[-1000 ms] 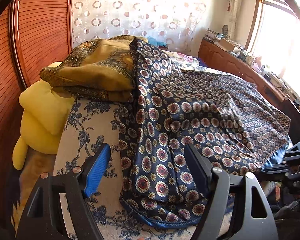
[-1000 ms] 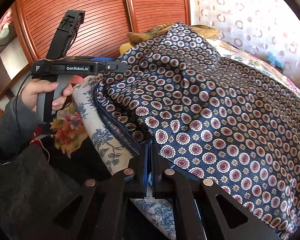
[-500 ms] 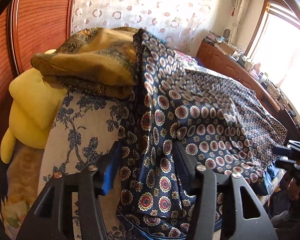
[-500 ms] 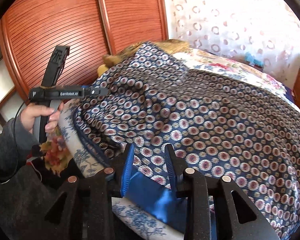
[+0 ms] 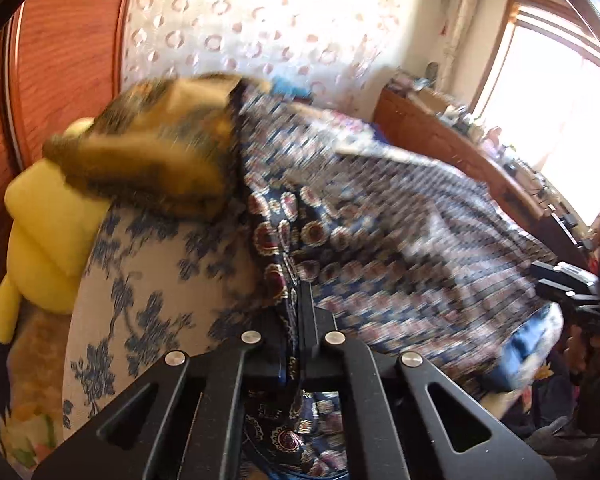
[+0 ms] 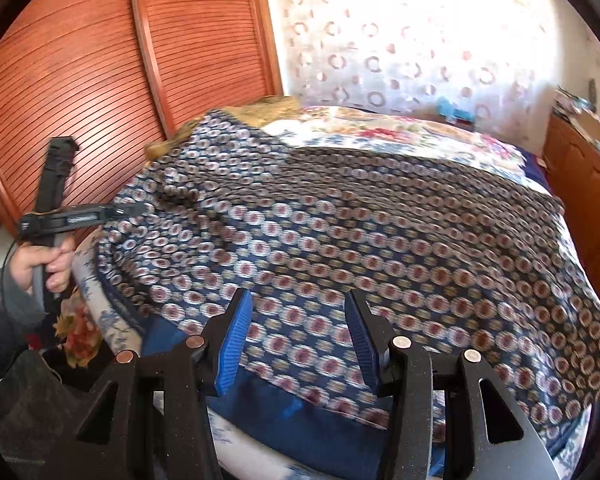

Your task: Fold small clothes

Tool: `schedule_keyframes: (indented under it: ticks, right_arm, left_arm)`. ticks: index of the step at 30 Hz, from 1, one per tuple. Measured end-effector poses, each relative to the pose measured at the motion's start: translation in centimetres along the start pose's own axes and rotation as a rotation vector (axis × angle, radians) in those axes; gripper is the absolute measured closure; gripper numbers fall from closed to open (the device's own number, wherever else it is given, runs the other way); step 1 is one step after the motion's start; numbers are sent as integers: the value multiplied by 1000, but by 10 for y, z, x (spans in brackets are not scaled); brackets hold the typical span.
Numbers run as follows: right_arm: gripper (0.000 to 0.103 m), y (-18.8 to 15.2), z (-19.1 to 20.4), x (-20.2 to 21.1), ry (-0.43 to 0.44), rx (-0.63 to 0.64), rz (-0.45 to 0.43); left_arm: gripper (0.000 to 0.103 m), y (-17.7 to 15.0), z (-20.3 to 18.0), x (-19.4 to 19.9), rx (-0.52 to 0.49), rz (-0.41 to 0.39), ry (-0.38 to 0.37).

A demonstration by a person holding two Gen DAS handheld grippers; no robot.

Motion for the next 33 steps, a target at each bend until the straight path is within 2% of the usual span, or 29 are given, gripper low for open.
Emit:
schedule_keyframes:
  ticks: [5, 11, 19, 25, 27, 29, 31, 33]
  right_arm:
    - [53, -10, -30, 21, -32, -61, -15]
    - [53, -20, -55, 41, -66, -118, -41]
    - [53, -41, -87, 75, -105, -176, -72]
    - [53, -55, -108, 104, -132, -211, -94]
    - [53, -59, -115, 114, -140, -223, -103]
    - [53, -63, -121, 122, -148, -235, -109]
    - [53, -66, -124, 129, -155, -239, -111]
    - [53, -70, -127, 136, -164, -240, -108]
  left_arm:
    - [99, 32, -39, 7, -83, -40, -50]
    - [99, 73, -97, -6, -195, -48, -134]
    - [99, 107, -195, -35, -368, -19, -232]
    - [99, 127, -248, -50, -430, 9, -304]
    - [99, 131, -266, -54, -450, 6, -312]
    - [99, 131, -279, -57, -482, 6, -275]
    - [93, 127, -285, -59, -510, 13, -272]
    - [66, 122, -288, -60, -525, 13, -277]
Point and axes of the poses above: each gripper's, at about its wrist camera, not at the fingertips, and x roughly against the way its jaws point, z to its left, y to its top, the point moved 1 cm from there along -x, roughly the way its jaws point, and after that the axes turned 5 degrees about -y, right-handed, at the moved point
